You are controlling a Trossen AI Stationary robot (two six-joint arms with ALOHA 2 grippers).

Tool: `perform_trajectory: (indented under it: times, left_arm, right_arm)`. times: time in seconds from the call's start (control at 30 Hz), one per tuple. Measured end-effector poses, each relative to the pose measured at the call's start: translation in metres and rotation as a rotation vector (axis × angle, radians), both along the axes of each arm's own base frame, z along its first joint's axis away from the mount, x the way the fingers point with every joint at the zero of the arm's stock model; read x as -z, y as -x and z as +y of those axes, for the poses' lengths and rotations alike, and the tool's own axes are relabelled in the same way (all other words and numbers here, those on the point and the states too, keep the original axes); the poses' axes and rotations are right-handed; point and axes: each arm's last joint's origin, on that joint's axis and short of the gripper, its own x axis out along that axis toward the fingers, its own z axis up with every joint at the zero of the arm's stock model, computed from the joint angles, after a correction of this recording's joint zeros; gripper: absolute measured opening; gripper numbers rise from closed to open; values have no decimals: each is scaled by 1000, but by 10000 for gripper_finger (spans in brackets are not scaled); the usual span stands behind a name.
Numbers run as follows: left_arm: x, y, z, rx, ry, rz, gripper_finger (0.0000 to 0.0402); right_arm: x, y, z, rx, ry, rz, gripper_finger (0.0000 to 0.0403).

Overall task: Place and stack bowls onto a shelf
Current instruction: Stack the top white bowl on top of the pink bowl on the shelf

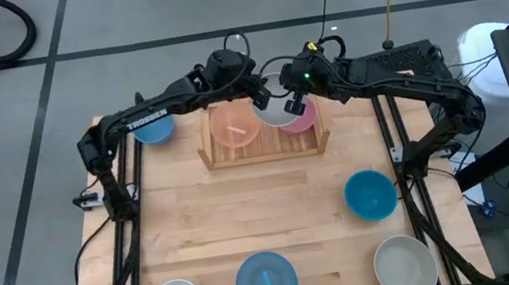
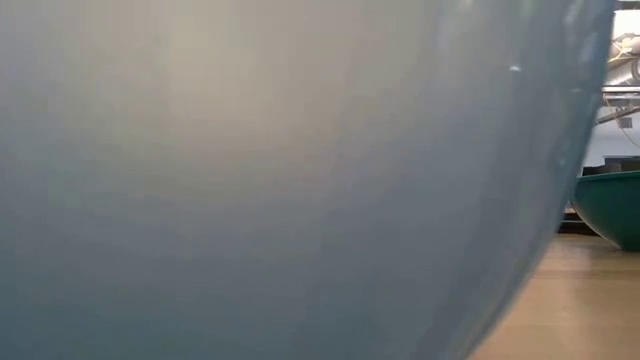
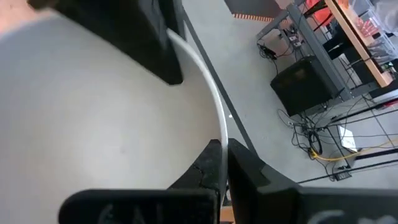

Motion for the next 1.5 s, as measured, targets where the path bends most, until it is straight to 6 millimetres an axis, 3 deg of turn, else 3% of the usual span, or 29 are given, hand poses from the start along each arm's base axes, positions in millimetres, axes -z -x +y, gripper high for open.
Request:
perform_trajectory:
  times: [0.17, 0.4, 0.9, 1.1, 1.3, 1.5]
  left_arm:
    - [-8, 6, -3, -1, -19, -1, 54]
    - [-4, 8, -4, 16, -16, 57, 54]
    - [-6, 8, -8, 123, -187, 151, 54]
    - [-8, 9, -5, 62, -233, 165, 54]
    - [-26, 25, -7, -37, -312, 200, 54]
    - [-61, 54, -17, -99, -356, 143, 54]
  right_arm:
    - [-3, -1, -1, -2, 9, -30, 0]
    - [-1, -2, -1, -18, 4, -25, 0]
    - [1, -1, -2, -6, 20, 11, 0]
    - [3, 1, -2, -9, 8, 39, 0]
    - [6, 6, -7, 25, -27, 58, 0]
    - [8, 11, -17, 7, -183, -43, 0]
